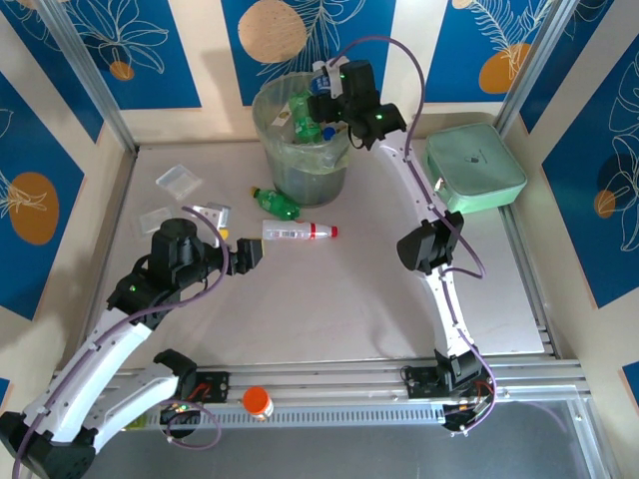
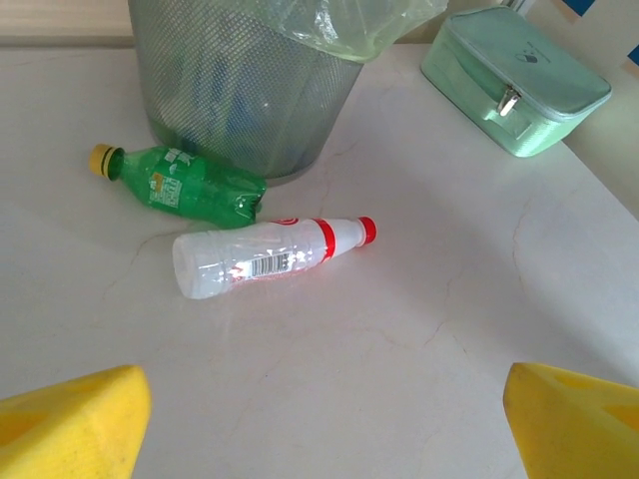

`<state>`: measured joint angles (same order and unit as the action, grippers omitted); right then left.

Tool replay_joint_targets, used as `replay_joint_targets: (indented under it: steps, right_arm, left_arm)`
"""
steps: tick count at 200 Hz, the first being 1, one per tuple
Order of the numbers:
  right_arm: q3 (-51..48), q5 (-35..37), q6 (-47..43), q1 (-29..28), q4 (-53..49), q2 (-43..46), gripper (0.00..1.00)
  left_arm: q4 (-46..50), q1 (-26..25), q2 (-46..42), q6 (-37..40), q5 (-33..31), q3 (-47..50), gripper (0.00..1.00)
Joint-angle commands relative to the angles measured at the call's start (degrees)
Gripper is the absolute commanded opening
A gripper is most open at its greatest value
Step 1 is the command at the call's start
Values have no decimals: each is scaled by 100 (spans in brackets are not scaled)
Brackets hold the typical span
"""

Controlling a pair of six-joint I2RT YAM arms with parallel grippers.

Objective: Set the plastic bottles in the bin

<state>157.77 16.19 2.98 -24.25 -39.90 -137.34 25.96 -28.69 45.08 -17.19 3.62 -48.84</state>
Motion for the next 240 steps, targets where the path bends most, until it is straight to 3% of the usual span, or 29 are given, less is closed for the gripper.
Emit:
replay_joint_targets:
  steps: [1,23,54,66,105,134,171,204,240]
  right_arm:
    - [34,-310,317,116,132,362,75]
    - [20,-374,470,162,92,287,74]
    - [29,-453,650,225,13,132,50]
    - [24,-453,744,266,-92,66,45]
    - [32,-696,943,377,-430,18,42]
    - [23,-758,852,336,-545,287,42]
    - [-119,-791,927,215,-487,1128,44]
    - [-1461,-593,1373,110,-133,2370,59]
    - [-4188,-722,1823,18,983,4238,61]
  left_arm:
    - [-55,-49,-70,179,-176,6,91]
    - [-47,-49,-70,203,-252,6,91]
    - [-33,-49,-37,216,-391,-1,91]
    - [-31,-49,-19,207,-443,-2,91]
    - [-45,-34,64,116,-559,-2,91]
    - [117,100,228,-367,-757,-137,95]
    - [368,399,700,-1133,-332,-533,100]
    - [325,759,1404,-2447,-177,-784,99]
    - [60,1227,2443,-3628,288,-1154,99]
